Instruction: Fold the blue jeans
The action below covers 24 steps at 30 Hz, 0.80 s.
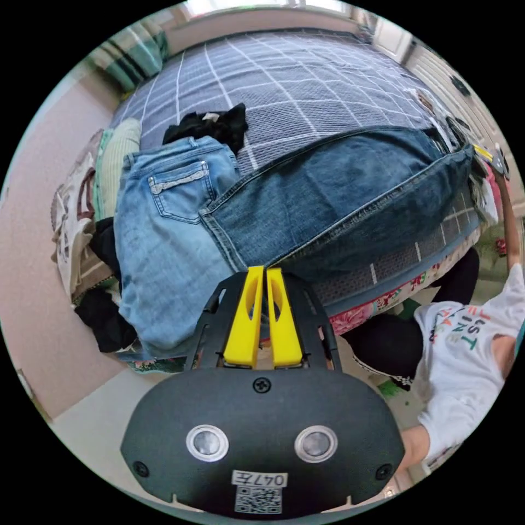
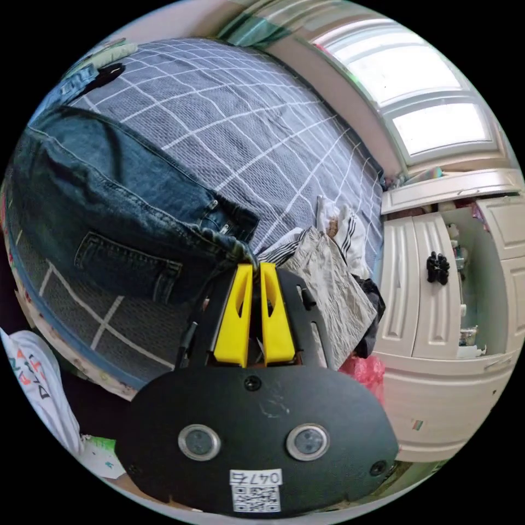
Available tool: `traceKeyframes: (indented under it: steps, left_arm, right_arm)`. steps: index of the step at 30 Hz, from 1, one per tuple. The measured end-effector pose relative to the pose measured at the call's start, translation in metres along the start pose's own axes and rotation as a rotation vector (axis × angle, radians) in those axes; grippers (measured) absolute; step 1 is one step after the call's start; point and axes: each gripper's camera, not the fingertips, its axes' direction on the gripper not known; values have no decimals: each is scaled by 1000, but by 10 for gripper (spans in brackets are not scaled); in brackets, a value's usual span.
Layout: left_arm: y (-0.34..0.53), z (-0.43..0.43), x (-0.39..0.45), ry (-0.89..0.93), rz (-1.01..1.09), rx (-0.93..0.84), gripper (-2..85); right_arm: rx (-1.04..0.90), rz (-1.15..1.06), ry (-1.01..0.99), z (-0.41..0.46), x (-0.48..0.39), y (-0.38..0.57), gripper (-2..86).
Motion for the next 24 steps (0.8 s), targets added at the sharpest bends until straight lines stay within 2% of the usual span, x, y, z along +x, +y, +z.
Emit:
traceKeyframes:
  steps: [6,12,19,24]
  left_arm:
    - [-110,11,-52,137,-43,-202,-6]
    - [-184,8,-85,226,-55,-278,-4]
    - [-254,33,-97,140,-48,-363,7]
    - [-276,47,-101,-26,-60,-367,79]
  right_arm:
    - [-176,26,-109,57,20,-102,4]
    - [-287,3,-125,106,17,-170,4]
    - [-327,0,-162,145,5,-219,5]
    - [-300,-96,-120,157,-20,-233,25]
